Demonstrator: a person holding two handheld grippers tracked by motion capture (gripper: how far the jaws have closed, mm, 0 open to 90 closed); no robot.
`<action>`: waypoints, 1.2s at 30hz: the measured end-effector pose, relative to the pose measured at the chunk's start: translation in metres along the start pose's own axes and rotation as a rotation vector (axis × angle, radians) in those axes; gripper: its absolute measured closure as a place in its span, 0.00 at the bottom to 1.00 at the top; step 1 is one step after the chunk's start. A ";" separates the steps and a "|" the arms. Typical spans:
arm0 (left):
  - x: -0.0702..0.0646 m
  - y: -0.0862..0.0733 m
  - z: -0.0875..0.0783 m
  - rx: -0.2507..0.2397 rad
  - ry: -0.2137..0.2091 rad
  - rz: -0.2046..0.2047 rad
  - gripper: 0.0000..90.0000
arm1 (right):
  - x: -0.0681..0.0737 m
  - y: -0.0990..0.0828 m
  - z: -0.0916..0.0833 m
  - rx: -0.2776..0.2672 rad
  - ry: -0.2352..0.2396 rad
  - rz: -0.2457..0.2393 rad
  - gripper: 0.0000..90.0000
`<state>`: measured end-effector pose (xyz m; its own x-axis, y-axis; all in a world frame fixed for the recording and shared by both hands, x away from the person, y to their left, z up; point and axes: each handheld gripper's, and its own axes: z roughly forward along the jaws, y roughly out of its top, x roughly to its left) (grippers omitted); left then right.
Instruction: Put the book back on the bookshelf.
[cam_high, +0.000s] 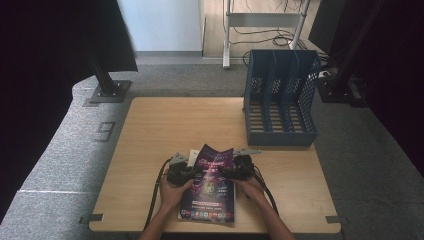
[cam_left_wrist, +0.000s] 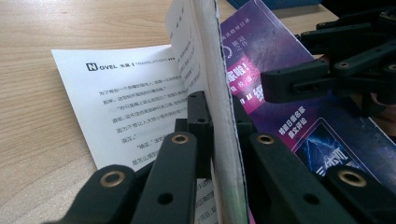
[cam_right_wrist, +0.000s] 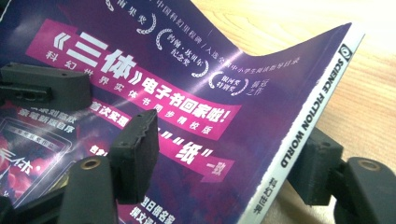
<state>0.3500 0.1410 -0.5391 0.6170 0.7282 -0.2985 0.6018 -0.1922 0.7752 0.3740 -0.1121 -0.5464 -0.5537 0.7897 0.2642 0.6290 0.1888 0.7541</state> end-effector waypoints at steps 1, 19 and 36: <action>0.000 0.000 0.000 0.000 -0.001 -0.001 0.94 | -0.001 0.001 0.001 0.001 0.003 -0.002 0.40; 0.002 0.001 -0.002 -0.011 -0.006 -0.011 0.93 | -0.011 0.004 -0.007 -0.012 0.018 0.006 0.71; -0.004 0.008 -0.017 -0.097 -0.031 -0.009 0.93 | 0.001 0.012 -0.033 -0.121 0.024 -0.051 0.76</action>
<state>0.3438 0.1477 -0.5228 0.6280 0.7087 -0.3213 0.5560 -0.1198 0.8225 0.3632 -0.1282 -0.5174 -0.5972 0.7664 0.2364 0.5298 0.1557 0.8337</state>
